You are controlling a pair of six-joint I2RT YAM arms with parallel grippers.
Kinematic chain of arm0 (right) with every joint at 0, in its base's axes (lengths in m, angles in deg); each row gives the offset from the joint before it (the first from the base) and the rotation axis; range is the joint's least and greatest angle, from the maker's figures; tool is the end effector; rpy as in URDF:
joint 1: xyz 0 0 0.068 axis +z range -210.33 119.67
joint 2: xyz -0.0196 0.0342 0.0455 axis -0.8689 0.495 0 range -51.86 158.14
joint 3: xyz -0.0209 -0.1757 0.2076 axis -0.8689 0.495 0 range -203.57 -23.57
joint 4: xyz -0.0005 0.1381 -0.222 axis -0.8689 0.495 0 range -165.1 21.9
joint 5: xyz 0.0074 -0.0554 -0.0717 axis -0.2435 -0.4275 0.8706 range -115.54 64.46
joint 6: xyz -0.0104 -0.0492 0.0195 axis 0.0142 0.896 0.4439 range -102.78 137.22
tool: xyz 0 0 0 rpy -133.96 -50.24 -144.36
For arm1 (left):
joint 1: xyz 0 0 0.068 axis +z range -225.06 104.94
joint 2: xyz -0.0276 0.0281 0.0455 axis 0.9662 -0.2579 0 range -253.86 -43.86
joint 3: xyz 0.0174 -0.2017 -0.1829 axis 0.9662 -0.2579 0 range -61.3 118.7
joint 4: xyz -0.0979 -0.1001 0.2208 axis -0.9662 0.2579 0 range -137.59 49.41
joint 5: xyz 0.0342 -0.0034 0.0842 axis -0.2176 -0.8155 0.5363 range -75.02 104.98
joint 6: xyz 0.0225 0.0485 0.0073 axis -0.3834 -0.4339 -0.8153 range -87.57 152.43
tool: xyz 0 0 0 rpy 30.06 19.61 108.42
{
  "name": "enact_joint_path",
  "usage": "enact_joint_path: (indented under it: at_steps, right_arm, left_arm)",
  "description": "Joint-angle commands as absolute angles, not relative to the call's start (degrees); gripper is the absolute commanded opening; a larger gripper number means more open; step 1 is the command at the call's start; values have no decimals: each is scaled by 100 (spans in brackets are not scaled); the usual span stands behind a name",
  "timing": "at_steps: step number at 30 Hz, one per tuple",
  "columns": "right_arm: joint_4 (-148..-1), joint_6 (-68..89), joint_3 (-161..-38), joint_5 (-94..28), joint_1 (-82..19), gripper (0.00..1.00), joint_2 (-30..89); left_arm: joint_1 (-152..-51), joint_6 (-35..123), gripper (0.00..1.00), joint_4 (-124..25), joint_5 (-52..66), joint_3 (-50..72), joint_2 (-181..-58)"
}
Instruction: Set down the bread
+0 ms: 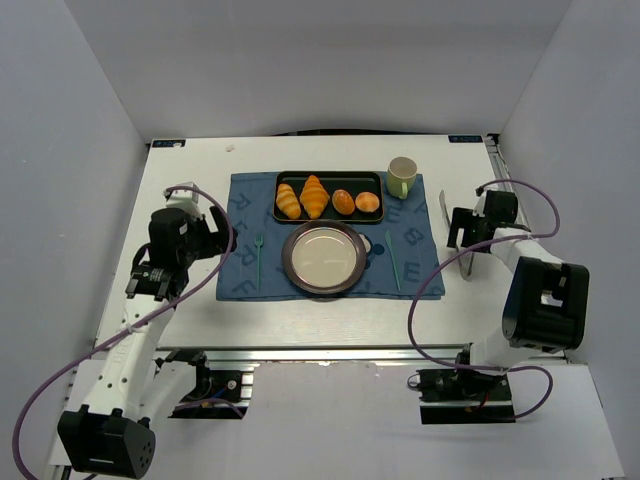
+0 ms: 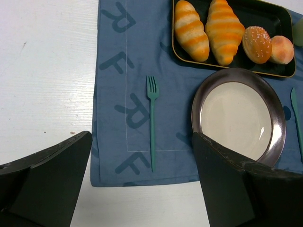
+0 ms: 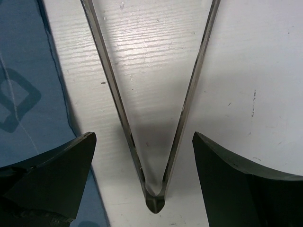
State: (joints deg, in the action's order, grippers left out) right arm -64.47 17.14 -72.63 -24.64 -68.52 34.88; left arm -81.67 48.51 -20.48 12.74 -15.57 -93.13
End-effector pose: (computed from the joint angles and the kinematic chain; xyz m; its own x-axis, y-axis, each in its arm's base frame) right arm 0.3053 -0.0444 0.1930 -0.7389 0.1078 -0.6651 0.1538 0.9880 -0.0107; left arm 0.1889 -0.0234 0.3024 -0.5277 -0.2174 -0.8211 0.0025 0.9663 -0.2574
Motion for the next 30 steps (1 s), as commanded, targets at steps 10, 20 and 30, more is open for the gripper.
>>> enact_joint_path:
  at_steps: [10,20,30]
  right_arm:
    - [-6613,2065,-7727,-2765,-6868,89,4446]
    - [-6421,2118,-8158,-2835,-6868,86,5229]
    - [-6086,1960,-8280,-2880,-6859,64,5002]
  left_arm:
    - [-8182,4764,98,-2272,1147,-1630,-9290]
    - [-8182,4773,98,-2228,1173,-1648,-9255]
    - [-8182,4773,98,-2211,1155,-1622,-9255]
